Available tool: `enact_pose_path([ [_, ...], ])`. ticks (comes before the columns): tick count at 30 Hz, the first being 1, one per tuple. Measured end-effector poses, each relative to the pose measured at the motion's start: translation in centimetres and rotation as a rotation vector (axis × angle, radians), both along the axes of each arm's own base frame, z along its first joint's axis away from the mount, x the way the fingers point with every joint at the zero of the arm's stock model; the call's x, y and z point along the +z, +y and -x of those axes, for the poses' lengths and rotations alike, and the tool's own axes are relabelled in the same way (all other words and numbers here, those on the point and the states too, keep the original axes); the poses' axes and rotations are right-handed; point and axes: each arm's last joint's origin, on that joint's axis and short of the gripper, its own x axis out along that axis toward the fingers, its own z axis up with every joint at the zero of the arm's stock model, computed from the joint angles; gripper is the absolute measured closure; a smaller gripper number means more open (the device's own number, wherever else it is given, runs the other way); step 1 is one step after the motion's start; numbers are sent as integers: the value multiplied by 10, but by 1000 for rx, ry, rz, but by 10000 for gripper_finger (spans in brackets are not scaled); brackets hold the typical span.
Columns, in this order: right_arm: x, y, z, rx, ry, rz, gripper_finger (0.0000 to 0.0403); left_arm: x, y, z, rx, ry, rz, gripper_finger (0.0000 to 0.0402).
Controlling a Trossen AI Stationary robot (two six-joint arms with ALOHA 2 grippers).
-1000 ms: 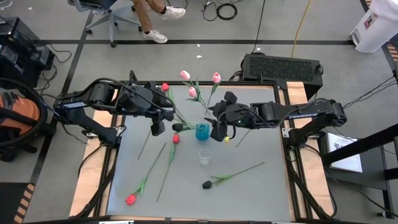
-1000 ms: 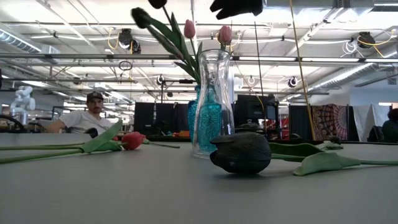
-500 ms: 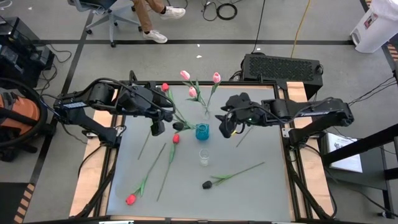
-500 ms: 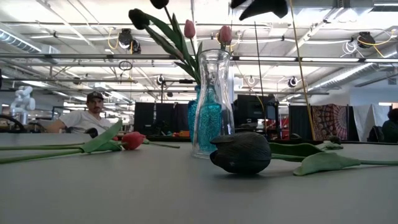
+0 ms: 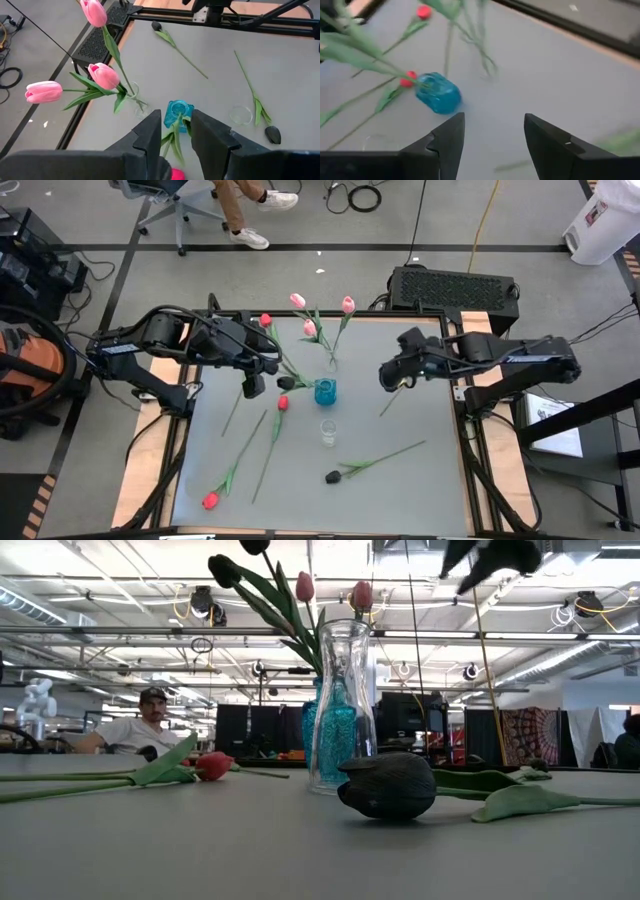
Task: Sort flowers into vase by color
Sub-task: Put the top black tulip into the blue vase
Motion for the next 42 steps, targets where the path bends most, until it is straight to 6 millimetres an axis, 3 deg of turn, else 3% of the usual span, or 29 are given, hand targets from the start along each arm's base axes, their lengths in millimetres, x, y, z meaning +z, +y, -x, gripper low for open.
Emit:
enact_pose_path([
  [10, -12, -3, 32, -353, 184, -130, 206, 0, 0, 0, 0, -1, 0, 288],
  [18, -11, -3, 26, -383, 108, -167, 206, 0, 0, 0, 0, -1, 0, 288],
  [25, -14, -5, 35, -623, 103, -195, 206, 0, 0, 0, 0, -1, 0, 288],
  [30, -20, -4, 35, -638, 113, -201, 206, 0, 0, 0, 0, -1, 0, 288],
  [42, -59, -6, 37, -793, 208, -253, 206, 0, 0, 0, -13, 9, -16, 288],
])
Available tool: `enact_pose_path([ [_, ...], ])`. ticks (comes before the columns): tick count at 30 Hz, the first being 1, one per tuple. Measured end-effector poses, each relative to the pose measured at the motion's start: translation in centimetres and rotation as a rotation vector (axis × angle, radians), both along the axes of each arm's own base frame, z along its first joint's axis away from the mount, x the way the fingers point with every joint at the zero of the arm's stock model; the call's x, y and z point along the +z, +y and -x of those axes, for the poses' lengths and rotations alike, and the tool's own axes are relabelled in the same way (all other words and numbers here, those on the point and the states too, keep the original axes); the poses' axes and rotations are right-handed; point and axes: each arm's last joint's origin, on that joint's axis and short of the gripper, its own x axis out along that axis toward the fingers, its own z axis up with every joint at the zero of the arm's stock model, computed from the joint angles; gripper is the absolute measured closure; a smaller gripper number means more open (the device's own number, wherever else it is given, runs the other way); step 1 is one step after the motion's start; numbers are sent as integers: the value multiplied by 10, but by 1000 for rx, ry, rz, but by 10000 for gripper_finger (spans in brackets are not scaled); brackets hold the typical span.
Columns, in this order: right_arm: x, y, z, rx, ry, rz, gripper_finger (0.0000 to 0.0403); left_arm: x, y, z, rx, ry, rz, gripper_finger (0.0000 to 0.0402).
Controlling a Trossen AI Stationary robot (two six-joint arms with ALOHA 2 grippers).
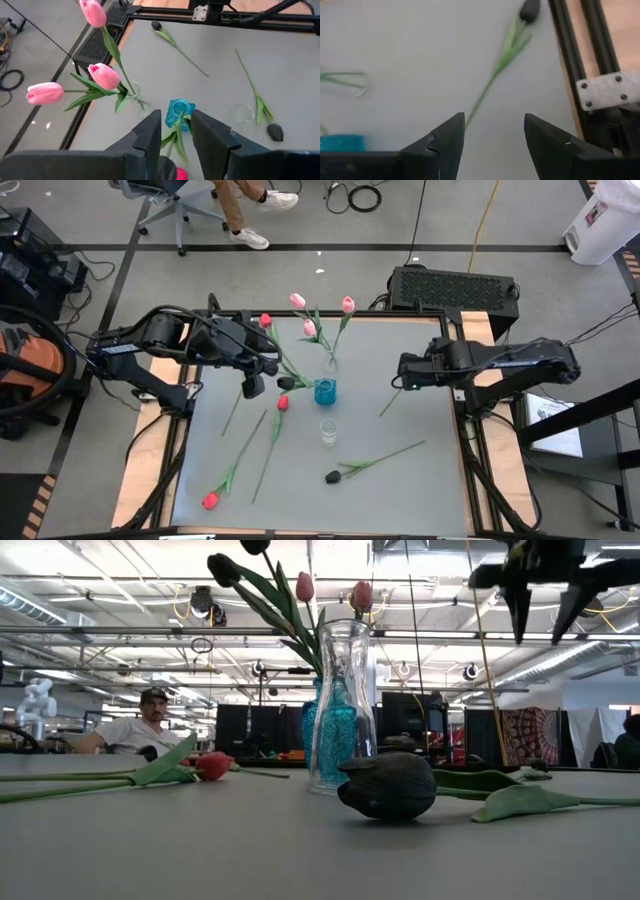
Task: Sort flowers into vase by color
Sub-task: Put the top black tulip into the blue vase
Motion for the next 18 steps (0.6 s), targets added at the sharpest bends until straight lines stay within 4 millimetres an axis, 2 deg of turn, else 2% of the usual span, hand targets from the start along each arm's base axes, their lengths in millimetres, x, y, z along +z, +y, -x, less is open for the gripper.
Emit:
enact_pose_path([
  [7, -24, -8, 1, -65, 49, -56, 206, 0, 0, 0, -20, 8, -23, 288],
  [18, -54, -26, -2, -157, 10, -87, 206, 0, 0, 0, -15, 6, -17, 288],
])
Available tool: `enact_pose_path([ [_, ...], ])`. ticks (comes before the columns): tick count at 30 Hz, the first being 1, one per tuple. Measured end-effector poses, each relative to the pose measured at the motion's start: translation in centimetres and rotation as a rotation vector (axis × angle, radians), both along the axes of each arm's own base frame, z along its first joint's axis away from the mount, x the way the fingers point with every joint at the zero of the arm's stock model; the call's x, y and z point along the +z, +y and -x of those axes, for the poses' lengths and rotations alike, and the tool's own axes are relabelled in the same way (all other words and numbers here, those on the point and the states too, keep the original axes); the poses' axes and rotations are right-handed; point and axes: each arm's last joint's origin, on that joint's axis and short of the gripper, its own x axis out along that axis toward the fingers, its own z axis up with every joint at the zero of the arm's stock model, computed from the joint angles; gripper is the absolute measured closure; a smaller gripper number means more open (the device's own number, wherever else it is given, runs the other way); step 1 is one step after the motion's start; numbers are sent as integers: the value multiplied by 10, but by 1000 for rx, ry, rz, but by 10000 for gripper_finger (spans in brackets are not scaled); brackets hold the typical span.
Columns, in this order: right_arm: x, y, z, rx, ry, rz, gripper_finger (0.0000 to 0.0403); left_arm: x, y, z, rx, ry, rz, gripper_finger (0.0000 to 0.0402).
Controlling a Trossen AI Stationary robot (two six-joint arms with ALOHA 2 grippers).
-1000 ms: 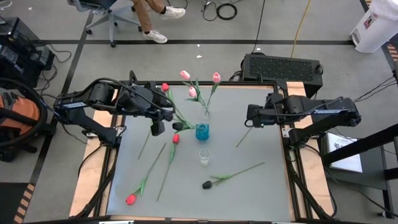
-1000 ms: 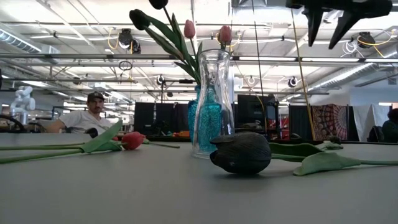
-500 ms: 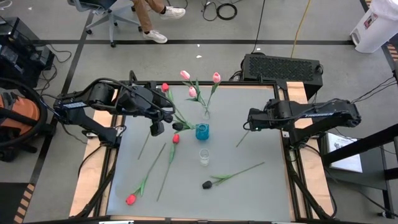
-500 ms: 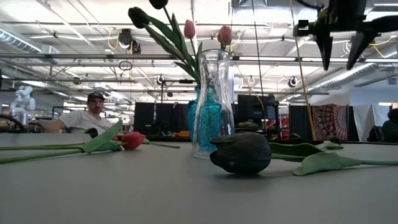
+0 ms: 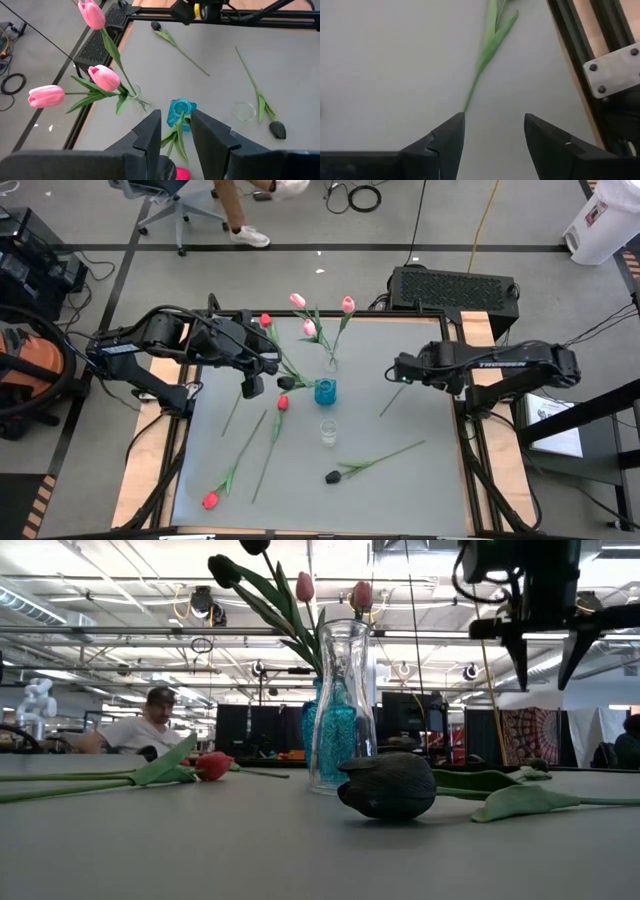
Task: Sort flowers into vase by color
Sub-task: Put the top black tulip into the blue vase
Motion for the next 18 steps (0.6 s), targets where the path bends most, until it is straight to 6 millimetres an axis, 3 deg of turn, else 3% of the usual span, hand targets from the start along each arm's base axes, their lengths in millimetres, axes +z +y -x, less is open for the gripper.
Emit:
enact_pose_path([
  [7, -12, -19, 3, -26, 14, -4, 206, 0, -1, 0, -25, 2, 23, 288],
  [18, -13, -54, 12, -46, 24, -25, 206, 0, -2, -1, -44, -3, 40, 288],
])
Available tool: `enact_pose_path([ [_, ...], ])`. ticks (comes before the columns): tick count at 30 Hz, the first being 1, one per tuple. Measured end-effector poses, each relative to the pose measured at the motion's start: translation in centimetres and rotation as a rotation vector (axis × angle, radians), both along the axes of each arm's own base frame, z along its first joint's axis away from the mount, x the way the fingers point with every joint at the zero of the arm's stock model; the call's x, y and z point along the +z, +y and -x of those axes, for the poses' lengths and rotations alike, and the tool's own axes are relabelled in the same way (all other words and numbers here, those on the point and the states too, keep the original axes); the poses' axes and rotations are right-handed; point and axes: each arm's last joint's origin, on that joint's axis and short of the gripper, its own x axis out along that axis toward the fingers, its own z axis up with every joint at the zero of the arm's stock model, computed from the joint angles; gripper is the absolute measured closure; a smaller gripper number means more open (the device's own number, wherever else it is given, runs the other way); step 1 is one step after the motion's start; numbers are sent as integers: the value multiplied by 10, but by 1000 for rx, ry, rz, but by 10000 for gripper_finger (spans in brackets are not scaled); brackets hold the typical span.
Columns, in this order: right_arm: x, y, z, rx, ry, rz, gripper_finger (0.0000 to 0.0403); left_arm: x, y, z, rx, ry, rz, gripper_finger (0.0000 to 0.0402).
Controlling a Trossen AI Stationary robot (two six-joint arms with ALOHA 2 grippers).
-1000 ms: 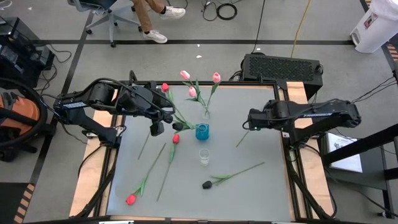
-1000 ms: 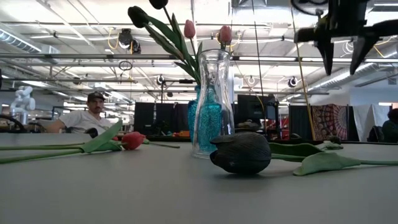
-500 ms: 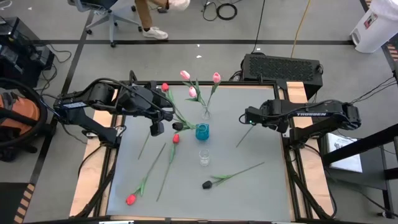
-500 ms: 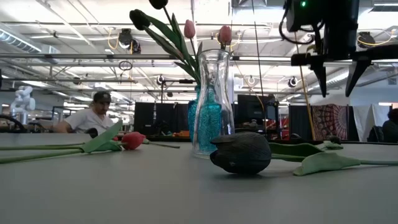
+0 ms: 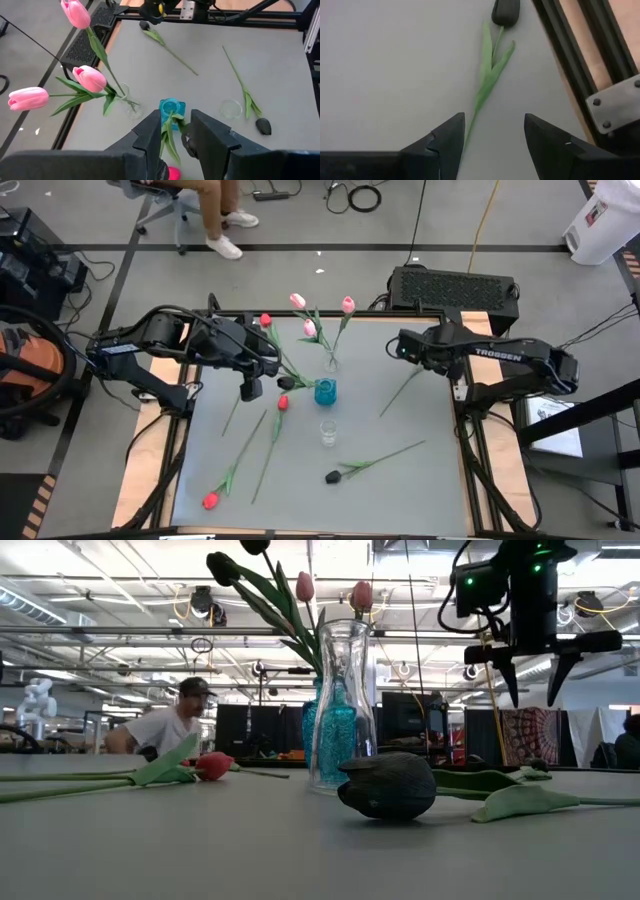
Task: Sort flowers into vase by color
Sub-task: Put the top black tulip into the blue vase
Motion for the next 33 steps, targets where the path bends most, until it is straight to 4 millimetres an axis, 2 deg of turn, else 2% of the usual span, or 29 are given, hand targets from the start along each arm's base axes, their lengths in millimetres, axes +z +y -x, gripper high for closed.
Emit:
enact_pose_path([
  [10, 0, -34, 18, -22, 18, -22, 206, 0, 0, 0, 0, -1, -1, 288],
  [19, -3, -61, 30, -29, -51, -79, 206, 0, 0, 0, 0, -1, -1, 288],
  [25, -13, -74, 32, -10, -80, -172, 206, 0, 0, 0, 1, 0, -1, 288],
  [33, -26, -80, 25, 9, -99, -277, 206, 0, 0, 0, 3, -1, 0, 288],
])
